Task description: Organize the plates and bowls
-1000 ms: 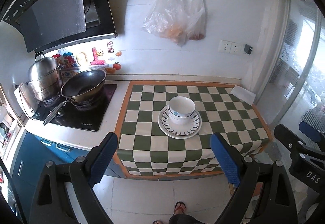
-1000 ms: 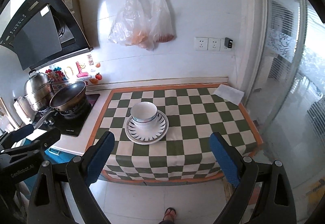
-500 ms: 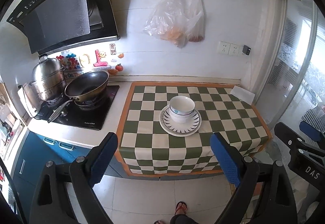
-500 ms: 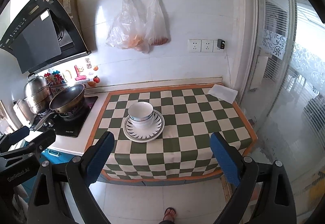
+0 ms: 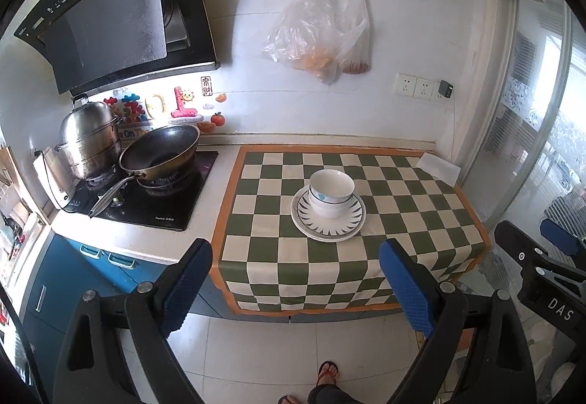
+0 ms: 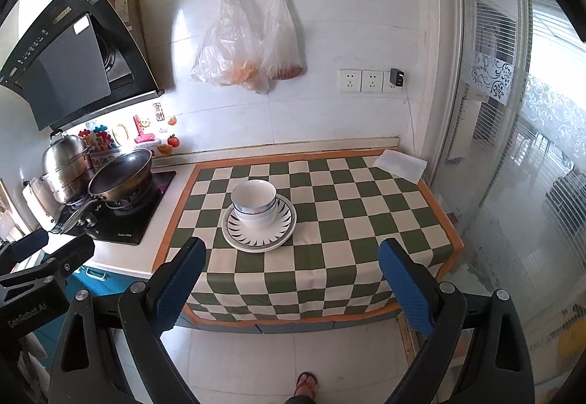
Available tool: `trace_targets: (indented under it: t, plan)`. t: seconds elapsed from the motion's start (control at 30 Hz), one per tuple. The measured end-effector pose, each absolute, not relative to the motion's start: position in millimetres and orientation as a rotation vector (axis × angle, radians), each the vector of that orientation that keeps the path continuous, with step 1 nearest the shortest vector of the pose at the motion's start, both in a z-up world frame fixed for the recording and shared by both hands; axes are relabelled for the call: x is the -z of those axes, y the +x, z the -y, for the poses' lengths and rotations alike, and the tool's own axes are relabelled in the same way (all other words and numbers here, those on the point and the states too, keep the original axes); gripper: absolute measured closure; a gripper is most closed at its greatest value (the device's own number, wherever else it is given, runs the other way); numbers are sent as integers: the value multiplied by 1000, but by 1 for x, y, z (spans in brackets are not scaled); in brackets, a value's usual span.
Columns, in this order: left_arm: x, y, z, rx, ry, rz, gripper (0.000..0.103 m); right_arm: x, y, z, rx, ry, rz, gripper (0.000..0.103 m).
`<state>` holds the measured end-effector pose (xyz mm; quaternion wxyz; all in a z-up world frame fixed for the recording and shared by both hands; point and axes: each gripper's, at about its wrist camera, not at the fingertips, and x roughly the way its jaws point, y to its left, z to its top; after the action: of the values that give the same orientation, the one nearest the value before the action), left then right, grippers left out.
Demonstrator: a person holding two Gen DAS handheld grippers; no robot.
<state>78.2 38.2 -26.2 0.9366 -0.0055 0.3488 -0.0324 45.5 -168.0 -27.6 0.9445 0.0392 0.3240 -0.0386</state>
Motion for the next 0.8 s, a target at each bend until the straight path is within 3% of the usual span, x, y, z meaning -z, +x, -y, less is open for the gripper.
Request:
trace_targets:
  t: [0.8]
  plan:
    - [23,76,-37,76,-24,-712,10,28,48,158,97,66,-658,6]
